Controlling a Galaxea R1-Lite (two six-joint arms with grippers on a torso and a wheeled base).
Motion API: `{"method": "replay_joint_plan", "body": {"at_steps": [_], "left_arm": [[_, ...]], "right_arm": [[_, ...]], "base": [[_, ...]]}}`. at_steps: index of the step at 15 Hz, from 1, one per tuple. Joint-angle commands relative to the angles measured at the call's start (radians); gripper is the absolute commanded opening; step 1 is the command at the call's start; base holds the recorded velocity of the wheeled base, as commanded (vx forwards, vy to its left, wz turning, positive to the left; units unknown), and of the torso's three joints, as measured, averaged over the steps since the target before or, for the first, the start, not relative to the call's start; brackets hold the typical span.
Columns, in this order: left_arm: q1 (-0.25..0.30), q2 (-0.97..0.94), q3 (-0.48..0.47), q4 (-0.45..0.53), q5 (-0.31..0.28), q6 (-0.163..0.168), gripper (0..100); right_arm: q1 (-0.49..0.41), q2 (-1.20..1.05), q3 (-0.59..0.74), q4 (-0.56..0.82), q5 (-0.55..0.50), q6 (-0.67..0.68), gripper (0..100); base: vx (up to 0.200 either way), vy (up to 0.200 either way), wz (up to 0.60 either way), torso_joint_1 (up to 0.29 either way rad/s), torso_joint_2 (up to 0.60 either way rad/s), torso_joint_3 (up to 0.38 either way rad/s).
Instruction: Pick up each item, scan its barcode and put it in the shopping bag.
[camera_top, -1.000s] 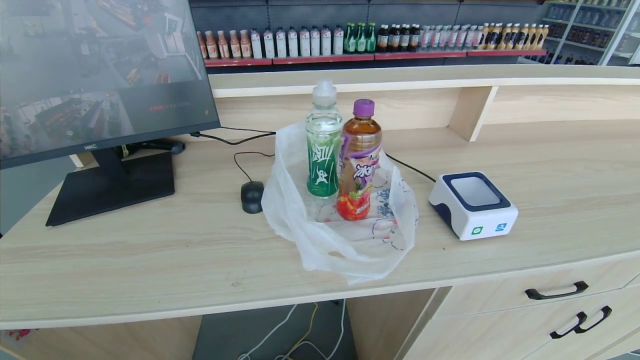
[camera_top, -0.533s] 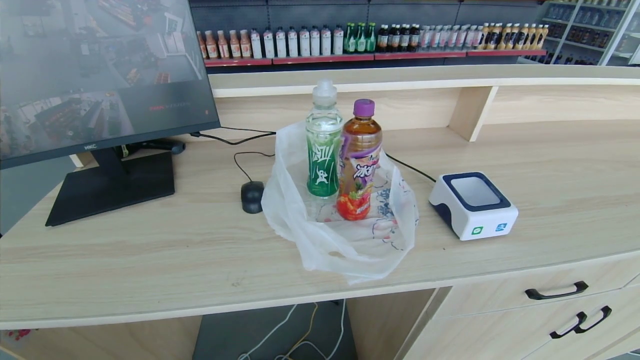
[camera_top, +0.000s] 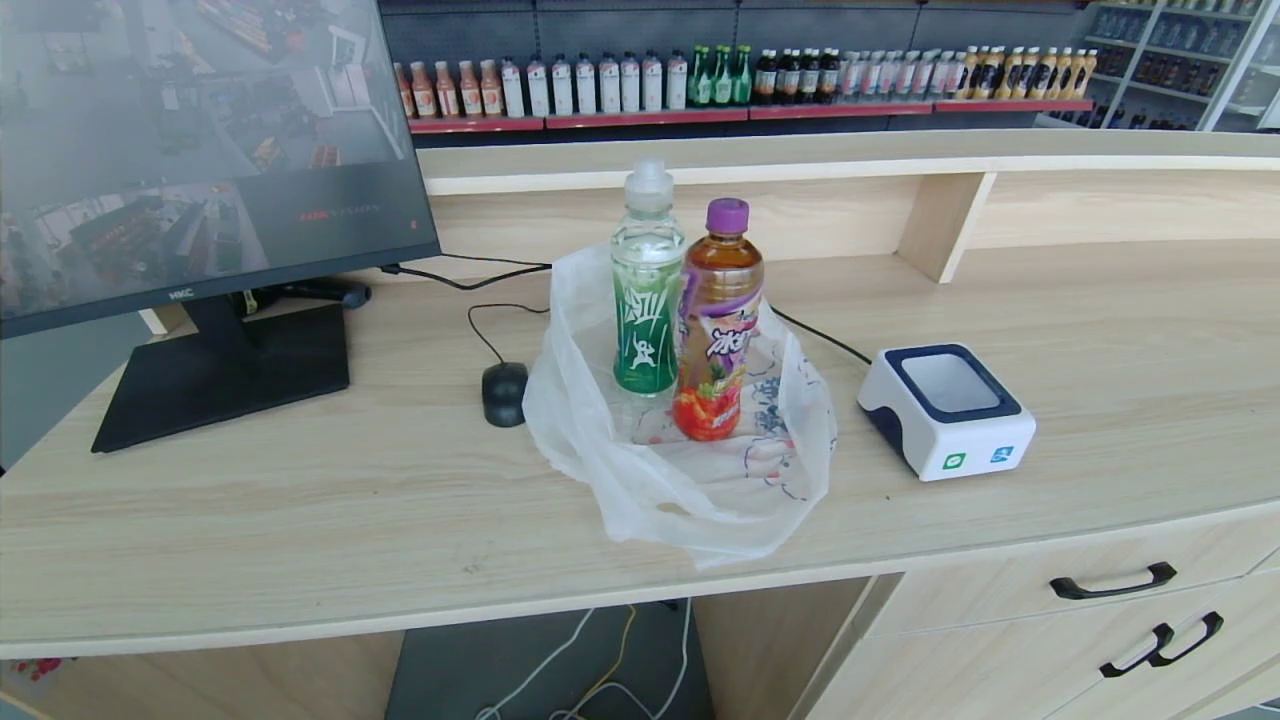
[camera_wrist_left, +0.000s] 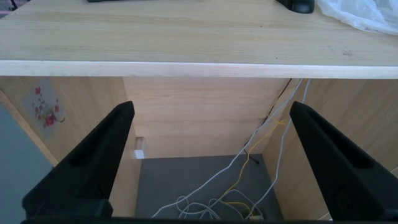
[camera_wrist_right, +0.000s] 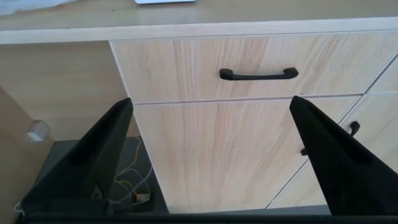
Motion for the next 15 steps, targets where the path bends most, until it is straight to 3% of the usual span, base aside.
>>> {"method": "replay_joint_plan", "body": {"at_steps": [1, 4, 10, 15], "left_arm": [[0.001, 0.000, 0.000, 0.000, 0.000, -0.001, 100], [0.001, 0.000, 0.000, 0.000, 0.002, -0.001, 100], [-0.001, 0.000, 0.000, 0.000, 0.000, 0.002, 100], [0.001, 0.000, 0.000, 0.000, 0.000, -0.002, 100]], "right_arm": [[0.001, -0.012, 0.001, 0.000, 0.001, 0.001, 100], [0.001, -0.012, 0.001, 0.000, 0.001, 0.001, 100], [0.001, -0.012, 0.001, 0.000, 0.001, 0.001, 100], [0.001, -0.012, 0.001, 0.000, 0.001, 0.001, 100]], "base": [[-0.200, 0.000, 0.00, 0.007, 0.01, -0.002], [-0.200, 0.000, 0.00, 0.012, 0.01, -0.001], [0.000, 0.000, 0.00, 0.000, 0.00, 0.000], [0.000, -0.200, 0.00, 0.004, 0.00, 0.001]]}}
